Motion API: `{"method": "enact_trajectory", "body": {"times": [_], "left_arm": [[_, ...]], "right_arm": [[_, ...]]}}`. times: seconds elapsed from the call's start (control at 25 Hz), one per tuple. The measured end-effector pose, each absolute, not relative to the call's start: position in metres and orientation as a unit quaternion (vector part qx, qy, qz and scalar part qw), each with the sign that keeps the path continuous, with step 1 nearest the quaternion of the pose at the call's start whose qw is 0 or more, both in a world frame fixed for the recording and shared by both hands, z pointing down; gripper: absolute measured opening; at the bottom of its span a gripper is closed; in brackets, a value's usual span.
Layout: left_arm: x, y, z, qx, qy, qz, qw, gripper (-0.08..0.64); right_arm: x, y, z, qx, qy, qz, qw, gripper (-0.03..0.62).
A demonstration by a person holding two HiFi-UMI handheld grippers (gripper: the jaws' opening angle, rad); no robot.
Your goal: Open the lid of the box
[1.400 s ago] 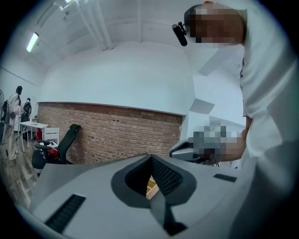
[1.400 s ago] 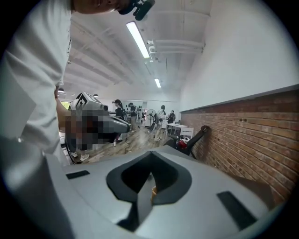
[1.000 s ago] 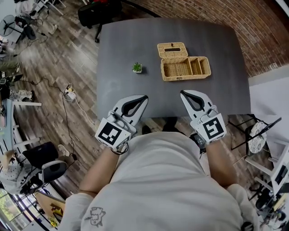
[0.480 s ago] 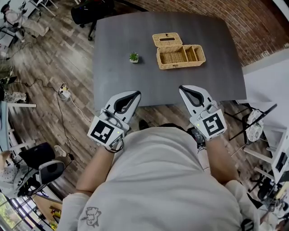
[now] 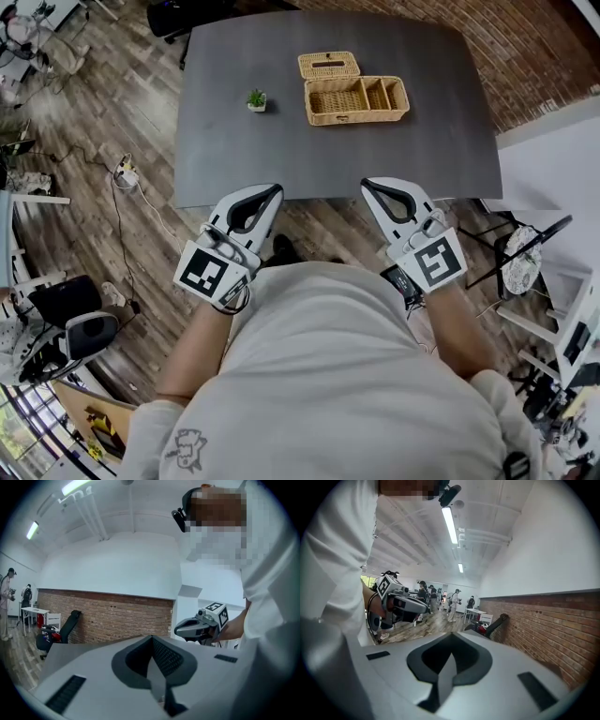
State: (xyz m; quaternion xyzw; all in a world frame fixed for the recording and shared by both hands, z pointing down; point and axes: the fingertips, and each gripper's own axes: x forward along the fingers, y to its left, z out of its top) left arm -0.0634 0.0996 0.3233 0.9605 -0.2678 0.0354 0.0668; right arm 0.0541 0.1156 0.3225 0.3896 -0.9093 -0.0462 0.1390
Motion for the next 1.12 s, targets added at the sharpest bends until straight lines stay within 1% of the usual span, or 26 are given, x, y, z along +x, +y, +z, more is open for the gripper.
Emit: {"method": "enact_trajectory", "body": {"times": [0.12, 0.24, 0.4, 0.76, 1.12], "left_arm": [[-0.043, 0.121, 0.328, 0.959, -0.27, 0.037, 0.071, 0.011], [-0.025, 0.141, 0.327, 0.958, -0.278, 0.036, 0.067, 0.011], [-0.008, 0.171, 0.319, 0.955, -0.292, 0.034, 0.043, 0.011], [0.005, 0.222, 0.309, 0.948, -0.316, 0.028, 0.03, 0.011], [0.005, 0.255, 0.303, 0.942, -0.335, 0.016, 0.032, 0.011]], "right_arm": [[0.069, 0.138, 0.325, 0.381, -0.914, -0.045, 0.136, 0.005], [0.086, 0.159, 0.324, 0.386, -0.914, -0.038, 0.116, 0.005], [0.103, 0.191, 0.324, 0.389, -0.915, -0.034, 0.103, 0.005], [0.118, 0.242, 0.324, 0.383, -0.919, -0.029, 0.095, 0.005], [0.113, 0.274, 0.321, 0.365, -0.924, -0.05, 0.1, 0.005]]}}
